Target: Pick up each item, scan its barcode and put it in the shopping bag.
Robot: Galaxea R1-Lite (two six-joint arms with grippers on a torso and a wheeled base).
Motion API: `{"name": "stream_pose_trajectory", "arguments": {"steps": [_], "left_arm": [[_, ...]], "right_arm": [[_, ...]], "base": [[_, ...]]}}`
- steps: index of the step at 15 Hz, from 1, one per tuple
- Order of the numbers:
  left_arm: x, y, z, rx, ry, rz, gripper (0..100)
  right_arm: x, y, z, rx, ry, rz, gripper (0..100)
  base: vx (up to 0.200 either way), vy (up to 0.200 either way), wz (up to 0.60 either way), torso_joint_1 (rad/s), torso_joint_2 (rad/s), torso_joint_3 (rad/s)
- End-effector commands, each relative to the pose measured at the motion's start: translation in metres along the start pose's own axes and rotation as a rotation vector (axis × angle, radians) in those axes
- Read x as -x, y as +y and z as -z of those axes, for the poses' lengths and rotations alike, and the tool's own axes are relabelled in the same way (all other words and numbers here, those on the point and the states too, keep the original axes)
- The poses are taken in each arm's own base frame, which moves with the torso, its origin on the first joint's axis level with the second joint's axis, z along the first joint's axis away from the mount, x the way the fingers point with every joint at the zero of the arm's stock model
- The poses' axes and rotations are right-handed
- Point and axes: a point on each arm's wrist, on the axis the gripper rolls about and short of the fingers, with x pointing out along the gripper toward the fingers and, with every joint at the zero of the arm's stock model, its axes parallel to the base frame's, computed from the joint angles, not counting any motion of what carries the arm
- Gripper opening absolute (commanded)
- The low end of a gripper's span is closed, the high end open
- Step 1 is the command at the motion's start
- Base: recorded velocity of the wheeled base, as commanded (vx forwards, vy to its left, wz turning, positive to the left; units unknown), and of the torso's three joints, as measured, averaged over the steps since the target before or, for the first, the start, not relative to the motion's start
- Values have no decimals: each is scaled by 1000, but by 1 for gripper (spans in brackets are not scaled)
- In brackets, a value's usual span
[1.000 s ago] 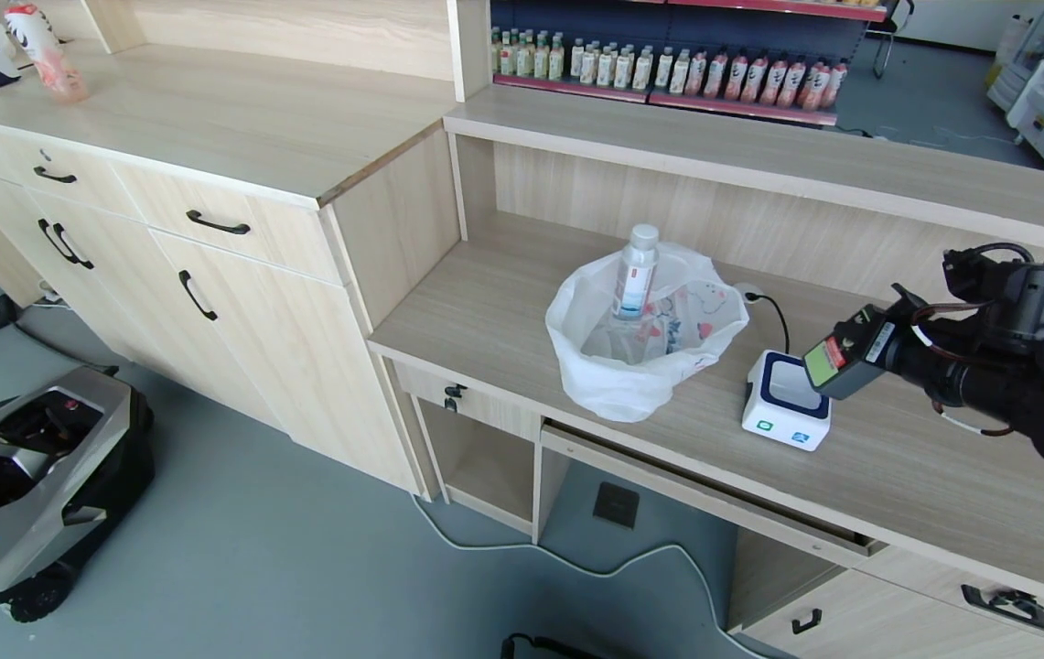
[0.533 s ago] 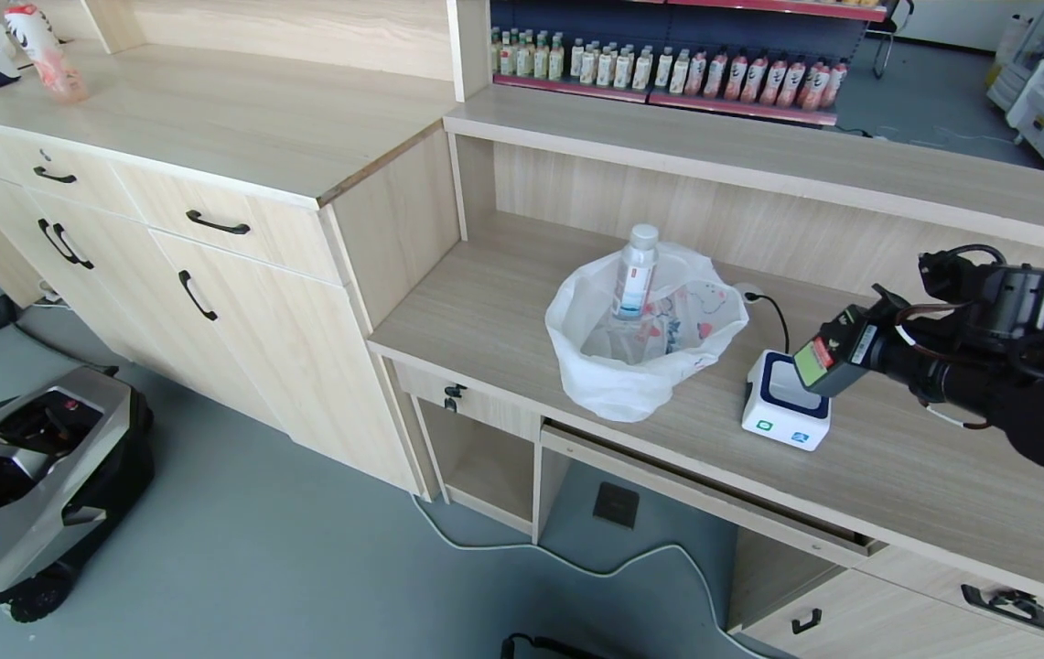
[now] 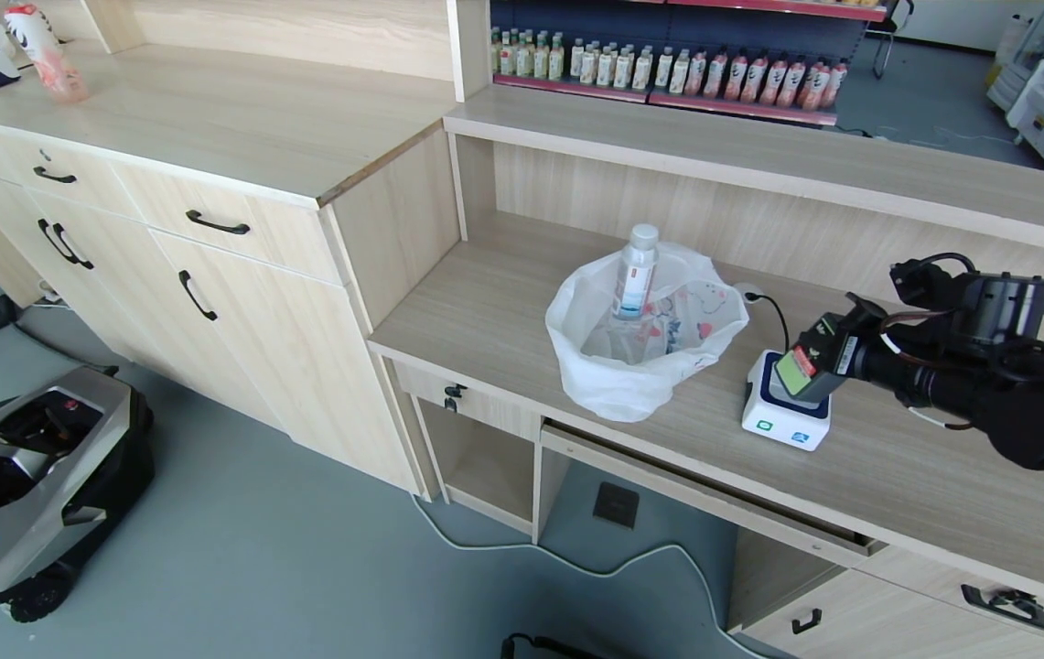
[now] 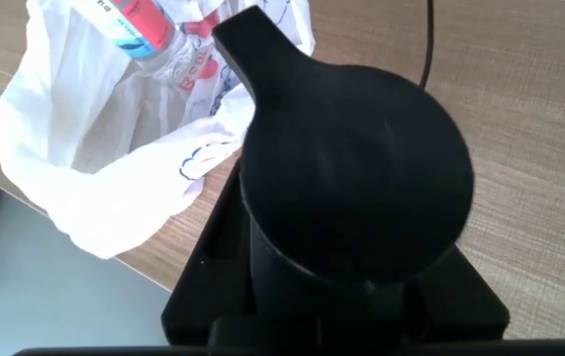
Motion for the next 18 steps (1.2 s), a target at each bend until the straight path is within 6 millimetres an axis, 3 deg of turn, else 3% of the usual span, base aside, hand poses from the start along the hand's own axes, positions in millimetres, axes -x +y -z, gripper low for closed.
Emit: {"name": "stream_pose_trajectory", "arguments": {"steps": [1, 18], "left_arm": [[0, 0, 0, 0, -1, 0, 100], [0, 0, 0, 0, -1, 0, 100]], "right_arm": [[-7, -3, 3, 24, 7, 3, 0], [-32, 1, 9, 32, 7, -21, 0]], "base": [[0, 0, 0, 0, 0, 0], [0, 0, 0, 0, 0, 0]]}}
